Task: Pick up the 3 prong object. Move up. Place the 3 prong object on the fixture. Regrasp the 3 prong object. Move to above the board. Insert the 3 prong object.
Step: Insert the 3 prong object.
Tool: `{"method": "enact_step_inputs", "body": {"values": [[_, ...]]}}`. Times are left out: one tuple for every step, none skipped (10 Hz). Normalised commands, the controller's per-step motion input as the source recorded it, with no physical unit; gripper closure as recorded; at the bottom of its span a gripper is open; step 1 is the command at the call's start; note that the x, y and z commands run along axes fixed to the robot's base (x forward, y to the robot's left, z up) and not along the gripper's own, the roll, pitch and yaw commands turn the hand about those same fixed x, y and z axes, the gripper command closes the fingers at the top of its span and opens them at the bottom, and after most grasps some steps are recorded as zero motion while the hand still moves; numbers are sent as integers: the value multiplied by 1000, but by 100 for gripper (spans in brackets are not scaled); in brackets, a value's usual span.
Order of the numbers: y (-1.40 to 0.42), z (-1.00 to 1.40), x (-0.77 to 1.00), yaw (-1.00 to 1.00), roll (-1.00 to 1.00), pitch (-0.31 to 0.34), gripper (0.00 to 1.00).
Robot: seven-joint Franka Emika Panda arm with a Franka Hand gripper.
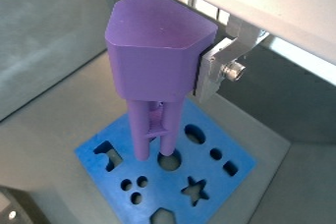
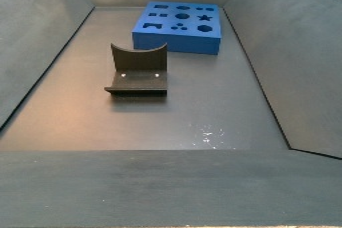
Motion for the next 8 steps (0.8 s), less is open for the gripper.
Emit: {"method": "enact_step_inputs", "body": {"values": [[0,-400,337,-657,-256,149,100],[0,-249,217,-677,-277,30,100],[-49,-74,26,-709,-299,0,100],[-43,-43,0,-640,-410,36,100],[31,-54,-6,-411,-500,76,100],[480,49,0,9,-500,-9,100],[511,6,0,6,-500,-27,100],[743,-186,0,0,-500,-119,100]]}}
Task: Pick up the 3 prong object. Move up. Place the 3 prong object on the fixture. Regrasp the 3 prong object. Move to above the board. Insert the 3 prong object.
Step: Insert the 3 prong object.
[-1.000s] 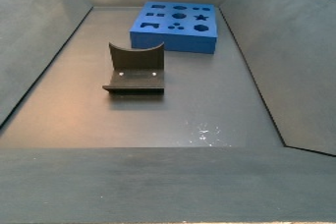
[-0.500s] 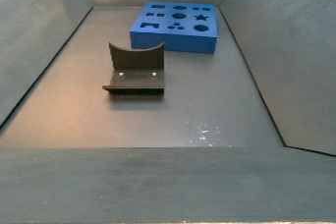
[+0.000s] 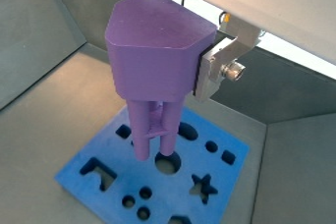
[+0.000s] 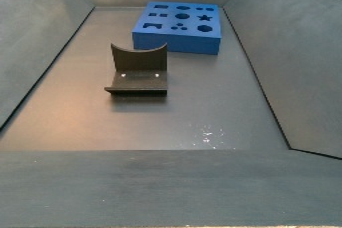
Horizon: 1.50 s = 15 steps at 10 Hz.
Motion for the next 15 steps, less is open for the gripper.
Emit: {"method": "enact_step_inputs", "body": {"values": [[574,-469,0,-151,-353,-94,100],[14,-966,0,-960,-47,0,100],[0,-931,-26,-1000,0,-71,100],[0,-957,-6,-1000,4,-30,100],[0,-977,0,-1000,0,0,100],[0,-980,0,-1000,0,0,100],[69,-977,-49,-1000,0,0,100],[111,-757,-214,-934,0,0,100],[63,-434,-283,-854,46,0,100],[229,-40,-57,-691,-13,0,100],[177,0,29,-689,-84,23,100],[214,0,0,-551,-123,0,100],[20,-100,-6,-69,-57,-7,100],[206,-297,-306,-11,-116,-67,100],[117,-300,-409,29,-174,-91,100]]}}
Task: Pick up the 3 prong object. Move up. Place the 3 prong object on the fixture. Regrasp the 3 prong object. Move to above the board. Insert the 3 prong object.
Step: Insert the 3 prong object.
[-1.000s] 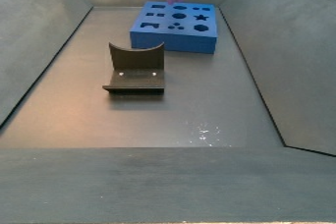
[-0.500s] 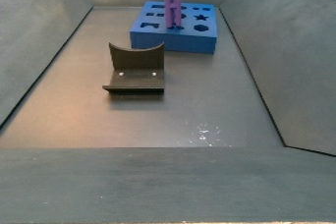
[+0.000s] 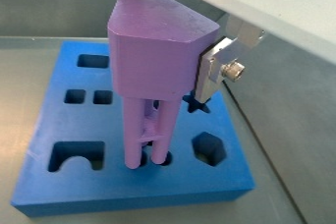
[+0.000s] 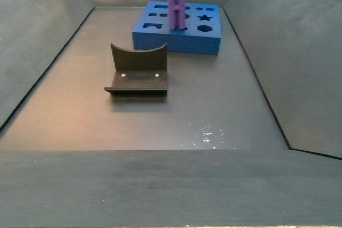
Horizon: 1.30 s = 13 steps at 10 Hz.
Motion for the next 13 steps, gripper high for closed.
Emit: {"method": "enact_step_inputs", "body": {"values": [[143,-300,-297,177,-189,-64,100],[14,-314,-234,37,-80,-9,100],[-20,-423,183,-271,-120,0,100],[-26,-403,466,-489,-236,0,100],[0,-371,443,-543,-253,-9,100],[3,-506,263,-514,-187,0,100],[137,-643,0,-429,-140,0,100],[180,-846,-114,-289,-56,6,100],[54,-1000,0,-251,44,50,100],[9,-1000,57,-211,66,0,100],[0,-963,246,-114,87,4,100],[3,-143,160,-120,-73,0,100],[0,0,0,0,0,0,100]]}}
